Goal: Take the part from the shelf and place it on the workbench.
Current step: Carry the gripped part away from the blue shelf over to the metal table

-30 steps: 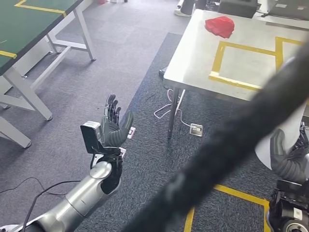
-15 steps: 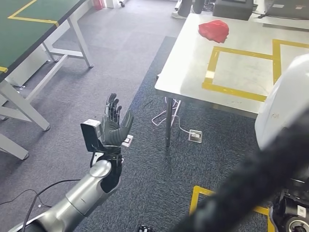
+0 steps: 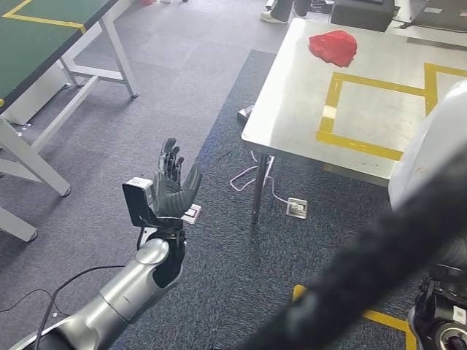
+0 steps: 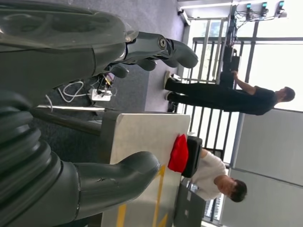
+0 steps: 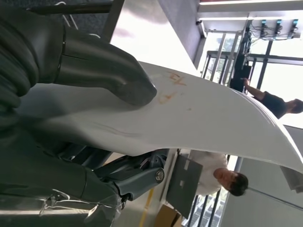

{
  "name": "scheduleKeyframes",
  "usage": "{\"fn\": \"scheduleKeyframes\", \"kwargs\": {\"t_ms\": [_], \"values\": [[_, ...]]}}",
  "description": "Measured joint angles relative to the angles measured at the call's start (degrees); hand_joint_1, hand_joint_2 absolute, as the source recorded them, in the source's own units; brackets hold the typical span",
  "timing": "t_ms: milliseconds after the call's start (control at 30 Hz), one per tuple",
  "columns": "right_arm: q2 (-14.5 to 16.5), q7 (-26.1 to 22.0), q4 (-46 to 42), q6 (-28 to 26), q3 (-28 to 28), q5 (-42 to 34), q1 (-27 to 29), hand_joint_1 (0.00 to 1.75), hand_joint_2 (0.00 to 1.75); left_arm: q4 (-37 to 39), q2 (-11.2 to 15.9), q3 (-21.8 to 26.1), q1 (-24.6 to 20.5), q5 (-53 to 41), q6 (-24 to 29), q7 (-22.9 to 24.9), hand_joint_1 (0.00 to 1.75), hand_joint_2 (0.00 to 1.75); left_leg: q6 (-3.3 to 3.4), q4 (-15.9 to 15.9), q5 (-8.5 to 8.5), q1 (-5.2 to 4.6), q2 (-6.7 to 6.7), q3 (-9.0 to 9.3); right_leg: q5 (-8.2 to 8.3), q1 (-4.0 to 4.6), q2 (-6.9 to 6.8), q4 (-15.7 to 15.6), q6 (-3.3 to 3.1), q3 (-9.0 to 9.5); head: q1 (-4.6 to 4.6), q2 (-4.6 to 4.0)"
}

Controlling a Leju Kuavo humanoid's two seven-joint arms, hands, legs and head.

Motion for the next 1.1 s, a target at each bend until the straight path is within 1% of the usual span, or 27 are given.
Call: {"fn": "scheduleKeyframes", "kwargs": {"t_ms": [333, 500, 667, 733, 767, 800, 833, 900, 933, 967, 1000, 1033, 1067, 1100], "values": [[-0.3, 0.9, 0.4, 0.2, -0.2, -0.4, -1.5, 1.75, 1.75, 0.1, 0.0, 0.0, -0.2, -0.3, 0.0, 0.8, 0.00, 1.75, 0.17, 0.0, 0.06, -0.08, 0.07, 0.19, 0.09, -0.08, 0.00, -0.1, 0.35, 0.04, 0.01, 0.00], [-0.6, 0.6, 0.5, 0.2, -0.2, -0.5, -1.5, 1.75, 1.75, 0.4, -0.1, 0.0, -0.7, -0.3, -0.1, 0.6, 0.00, 1.75, 0.15, 0.0, 0.08, -0.06, 0.10, 0.38, 0.10, -0.11, 0.00, -0.1, 0.39, 0.24, 0.00, 0.00], [-0.8, 0.4, 0.5, 0.2, -0.1, -0.8, -1.5, 1.75, 1.75, 0.7, -0.2, 0.0, -1.1, 0.0, -0.3, 0.0, 0.00, 1.75, 0.57, 0.3, -0.32, -0.27, 0.11, 0.50, -0.07, -0.28, 0.04, -0.3, 0.74, 0.45, 0.00, 0.00], [-0.9, 0.5, 0.5, 0.1, -0.1, -0.8, -1.5, 1.75, 1.75, 0.8, -0.4, 0.0, -1.4, 0.1, -0.6, 0.0, 0.00, 1.75, 0.77, -0.3, -0.30, -0.03, 0.26, 0.89, -0.22, -0.29, 0.13, -0.4, 0.96, 0.54, -0.02, 0.00], [-1.0, 0.5, 0.4, 0.0, -0.2, -0.8, -1.4, 1.75, 1.75, 0.8, -0.5, 0.0, -1.5, 0.2, -0.7, -0.1, 0.00, 1.75, 0.91, -0.9, -0.27, 0.17, 0.42, 1.38, -0.62, -0.25, 0.11, 0.1, 1.10, 0.40, -0.01, 0.00], [-1.1, 0.5, 0.3, 0.0, -0.2, -0.8, -1.4, 1.75, 1.75, 0.8, -0.7, 0.0, -1.6, 0.2, -0.7, -0.1, 0.00, 1.75, 1.04, -1.5, -0.23, 0.37, 0.63, 1.95, -1.51, -0.22, 0.07, 1.7, 1.24, -0.23, 0.03, 0.00], [-1.2, 0.5, 0.3, -0.1, -0.3, -0.8, -1.3, 1.75, 1.75, 0.9, -0.8, 0.0, -1.7, 0.2, -0.8, -0.1, 0.00, 1.75, 1.15, -2.0, -0.23, 0.52, 0.87, 2.49, -2.89, -0.24, -0.01, 4.6, 1.37, -1.57, 0.07, 0.00], [-1.3, 0.6, 0.2, -0.2, -0.3, -0.8, -1.1, 1.75, 1.75, 1.1, -1.0, 0.0, -1.8, 0.3, -0.8, -0.2, 0.00, 1.75, 1.22, -2.1, -0.49, 0.52, 1.38, 3.00, -6.04, -0.52, -0.09, 13.1, 1.68, -6.13, 0.15, 0.00], [-1.4, 0.6, 0.2, -0.2, -0.3, -0.8, -0.9, 1.75, 1.75, 1.2, -1.1, 0.0, -1.8, 0.3, -0.8, -0.2, 0.00, 1.75, 1.13, -2.0, -0.67, 0.56, 1.65, 3.10, -6.69, -0.76, -0.12, 16.3, 1.93, -8.25, 0.15, 0.00], [-1.4, 0.6, 0.2, -0.2, -0.3, -0.8, -0.7, 1.75, 1.75, 1.3, -1.1, 0.0, -1.8, 0.3, -0.8, -0.2, 0.00, 1.75, 0.93, -1.9, -0.89, 0.66, 1.92, 3.18, -6.18, -1.05, -0.20, 17.5, 2.23, -9.46, 0.15, 0.00], [-1.5, 0.6, 0.3, -0.2, -0.3, -0.8, -0.6, 1.75, 1.75, 1.5, -1.2, -0.1, -1.8, 0.3, -0.8, -0.2, 0.00, 1.75, 0.64, -1.6, -1.17, 0.84, 2.19, 3.26, -4.52, -1.35, -0.39, 16.3, 2.59, -9.47, 0.15, 0.00], [-1.5, 0.6, 0.3, -0.2, -0.3, -0.8, -0.6, 1.75, 1.75, 1.6, -1.2, -0.1, -1.8, 0.4, -0.8, -0.2, 0.00, 1.75, 0.26, -1.2, -1.53, 1.09, 2.45, 3.32, -2.03, -1.66, -0.85, 13.1, 2.99, -8.41, 0.15, 0.00], [-1.6, 0.6, 0.3, -0.2, -0.3, -0.8, -0.7, 1.75, 1.75, 1.7, -1.3, -0.2, -1.9, 0.4, -0.8, -0.2, 0.00, 1.75, -0.22, -0.6, -1.99, 1.28, 2.72, 3.34, 0.22, -1.90, -1.83, 9.0, 3.48, -6.85, 0.19, 0.00], [-1.6, 0.6, 0.4, -0.1, -0.3, -0.8, -0.8, 1.75, 1.75, 1.8, -1.3, -0.2, -1.9, 0.4, -0.8, -0.2, 0.00, 1.75, -0.71, 0.1, -2.46, 1.31, 2.96, 3.27, 1.69, -1.91, -2.78, 5.6, 3.69, -5.46, 0.39, 0.00]]}}
